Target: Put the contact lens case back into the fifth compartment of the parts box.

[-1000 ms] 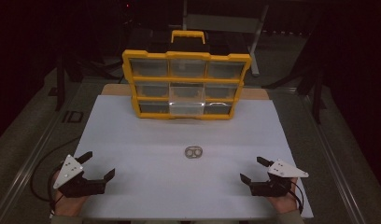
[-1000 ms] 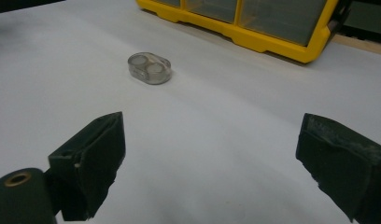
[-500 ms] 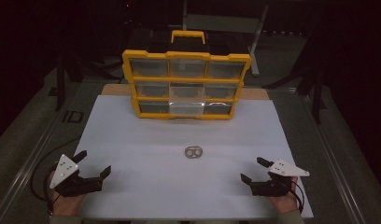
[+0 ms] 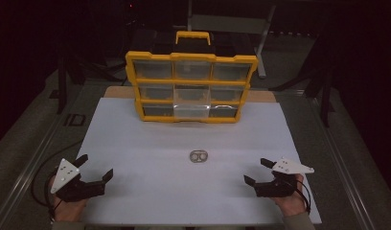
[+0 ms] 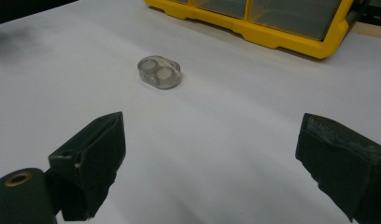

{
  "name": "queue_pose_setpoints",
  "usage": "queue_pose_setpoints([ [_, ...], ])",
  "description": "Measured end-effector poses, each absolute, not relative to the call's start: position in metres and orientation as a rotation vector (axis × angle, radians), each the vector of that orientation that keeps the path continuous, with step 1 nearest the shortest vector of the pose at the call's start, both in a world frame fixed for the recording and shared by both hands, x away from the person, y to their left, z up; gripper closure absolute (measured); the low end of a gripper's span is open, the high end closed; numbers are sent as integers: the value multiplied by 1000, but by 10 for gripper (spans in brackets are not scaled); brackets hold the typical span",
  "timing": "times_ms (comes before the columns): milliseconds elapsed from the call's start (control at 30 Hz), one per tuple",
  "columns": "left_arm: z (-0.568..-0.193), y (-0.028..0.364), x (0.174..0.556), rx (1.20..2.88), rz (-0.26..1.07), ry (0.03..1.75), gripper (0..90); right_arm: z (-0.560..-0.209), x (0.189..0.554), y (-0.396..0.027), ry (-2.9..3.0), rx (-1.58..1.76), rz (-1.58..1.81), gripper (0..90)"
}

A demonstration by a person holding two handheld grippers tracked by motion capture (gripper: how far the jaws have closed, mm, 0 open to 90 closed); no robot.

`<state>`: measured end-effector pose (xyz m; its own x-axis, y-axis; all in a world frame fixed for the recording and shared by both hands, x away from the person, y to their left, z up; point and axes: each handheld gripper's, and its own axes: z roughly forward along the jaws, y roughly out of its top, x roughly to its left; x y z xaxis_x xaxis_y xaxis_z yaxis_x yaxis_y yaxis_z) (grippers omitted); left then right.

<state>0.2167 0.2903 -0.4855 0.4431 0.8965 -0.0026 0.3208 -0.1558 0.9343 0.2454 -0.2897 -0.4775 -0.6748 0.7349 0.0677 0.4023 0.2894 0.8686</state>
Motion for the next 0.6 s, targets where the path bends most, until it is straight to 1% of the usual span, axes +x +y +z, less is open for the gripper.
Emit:
queue_pose_setpoints([
  [600, -486, 289, 217, 1717, 731, 1063, 0, -457, 264, -273, 2277, 1048, 1255, 76],
])
